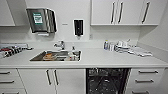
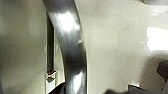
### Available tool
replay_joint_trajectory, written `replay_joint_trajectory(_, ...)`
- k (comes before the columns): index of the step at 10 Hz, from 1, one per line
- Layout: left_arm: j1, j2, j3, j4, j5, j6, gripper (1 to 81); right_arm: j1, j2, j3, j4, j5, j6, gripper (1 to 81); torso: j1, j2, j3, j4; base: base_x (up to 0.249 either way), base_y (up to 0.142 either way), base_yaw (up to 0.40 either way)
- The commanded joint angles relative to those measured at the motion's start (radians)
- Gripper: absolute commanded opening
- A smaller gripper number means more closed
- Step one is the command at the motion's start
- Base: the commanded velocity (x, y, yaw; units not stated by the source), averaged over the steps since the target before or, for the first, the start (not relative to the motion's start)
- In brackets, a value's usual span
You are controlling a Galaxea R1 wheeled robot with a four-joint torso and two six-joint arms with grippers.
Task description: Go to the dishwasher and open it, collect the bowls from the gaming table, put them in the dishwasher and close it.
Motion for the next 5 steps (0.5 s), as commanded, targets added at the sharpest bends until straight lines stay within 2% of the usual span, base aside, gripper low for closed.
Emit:
replay_joint_trajectory(1, -0.090, -0.038, 0.023, 0.007, 0.011, 0.001, 81.1, 0.032, -0.062, 0.048, 0.005, -0.227, -0.030, 81.1, 0.000, 0.000, 0.000, 0.000, -0.076, 0.000, 0.000)
replay_joint_trajectory(3, -0.090, -0.038, 0.017, 0.007, 0.011, 0.003, 81.1, 0.046, -0.076, 0.079, 0.004, -0.225, -0.064, 81.1, 0.000, 0.000, 0.000, 0.000, -0.032, 0.000, 0.000)
replay_joint_trajectory(4, -0.087, -0.035, 0.013, 0.007, 0.011, 0.003, 81.1, 0.055, -0.094, 0.114, 0.002, -0.222, -0.113, 81.1, 0.000, 0.000, 0.000, 0.000, 0.000, 0.000, 0.000)
replay_joint_trajectory(5, -0.078, -0.029, 0.000, 0.007, 0.011, 0.003, 81.1, 0.065, -0.114, 0.151, 0.004, -0.198, -0.202, 81.1, 0.000, 0.000, 0.000, 0.000, 0.000, 0.000, 0.000)
